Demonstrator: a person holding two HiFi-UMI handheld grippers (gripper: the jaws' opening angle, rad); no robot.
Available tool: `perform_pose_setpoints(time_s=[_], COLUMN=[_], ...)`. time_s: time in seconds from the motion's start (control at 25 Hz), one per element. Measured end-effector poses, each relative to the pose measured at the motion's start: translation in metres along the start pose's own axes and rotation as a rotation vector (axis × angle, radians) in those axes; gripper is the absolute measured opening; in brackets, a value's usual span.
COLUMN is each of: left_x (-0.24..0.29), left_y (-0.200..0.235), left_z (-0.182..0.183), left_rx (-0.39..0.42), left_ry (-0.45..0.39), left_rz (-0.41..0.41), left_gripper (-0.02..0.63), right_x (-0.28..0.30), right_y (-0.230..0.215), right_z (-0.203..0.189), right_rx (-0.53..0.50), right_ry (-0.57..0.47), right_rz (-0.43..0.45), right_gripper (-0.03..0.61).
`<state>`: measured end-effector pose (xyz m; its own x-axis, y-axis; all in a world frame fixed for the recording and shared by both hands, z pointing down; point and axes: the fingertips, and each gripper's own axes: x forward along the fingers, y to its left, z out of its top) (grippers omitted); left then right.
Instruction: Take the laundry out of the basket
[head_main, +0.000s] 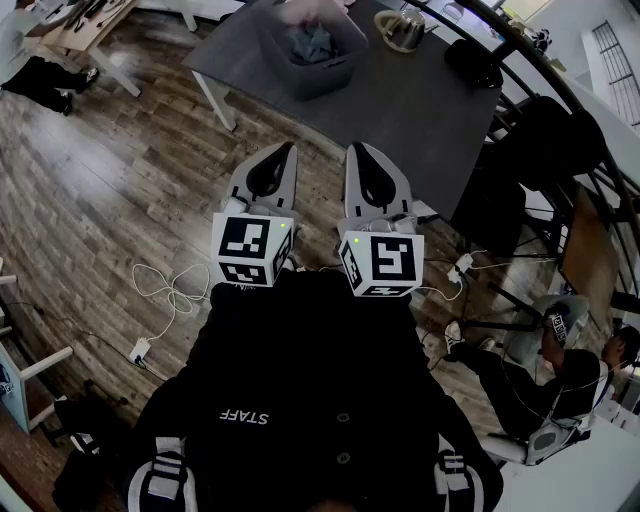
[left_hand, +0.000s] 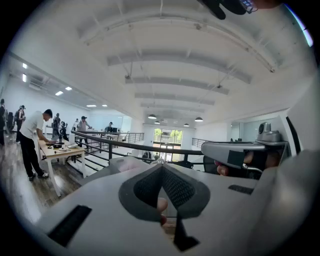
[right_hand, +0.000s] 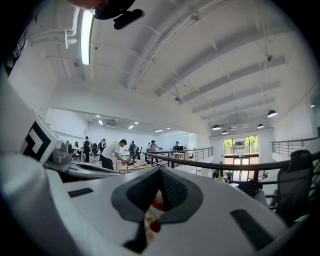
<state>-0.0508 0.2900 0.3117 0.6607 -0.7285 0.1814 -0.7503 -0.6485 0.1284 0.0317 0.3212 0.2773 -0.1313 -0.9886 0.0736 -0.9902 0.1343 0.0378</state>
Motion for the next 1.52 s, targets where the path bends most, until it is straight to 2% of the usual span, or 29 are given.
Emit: perform_pose_setpoints(time_s=[0.24, 0.52, 0.72, 1.0, 1.4, 1.52], left_x=[0.002, -0.004, -0.007, -0.015, -0.008, 0.003], left_y=[0.008, 0.027, 0.050, 0.078, 0.111, 0.123], left_z=[0.000, -0.010, -0.016, -0.037, -0.055, -0.062], left_rx=[0.001, -0.021, -0.023, -0.027, -0.089, -0.089], left_ry=[0.001, 0.005, 0.020, 0.067, 0.106, 0.118], left_rz=[0.008, 0.029, 0.052, 0.073, 0.099, 0.121], left_gripper=[0.002, 0.002, 0.002, 0.002, 0.002, 0.002], right_x=[0.007, 0.016, 0.025, 0.040, 0.069, 0.084], right_y=[0.004, 0.009, 0.013, 0.032, 0.040, 0.033], right_z=[0.005, -0.008, -0.008, -0.025, -0.042, -0.048], right_rx=[0.022, 0.025, 0.053, 0.082, 0.109, 0.064], right_ry=[-0.036, 0.000, -0.022, 0.010, 0.064, 0.072], right_rz=[0.004, -0.017, -0.028, -0.031, -0.024, -0.049], right_gripper=[0.014, 0.014, 0.014, 0.014, 0.014, 0.014])
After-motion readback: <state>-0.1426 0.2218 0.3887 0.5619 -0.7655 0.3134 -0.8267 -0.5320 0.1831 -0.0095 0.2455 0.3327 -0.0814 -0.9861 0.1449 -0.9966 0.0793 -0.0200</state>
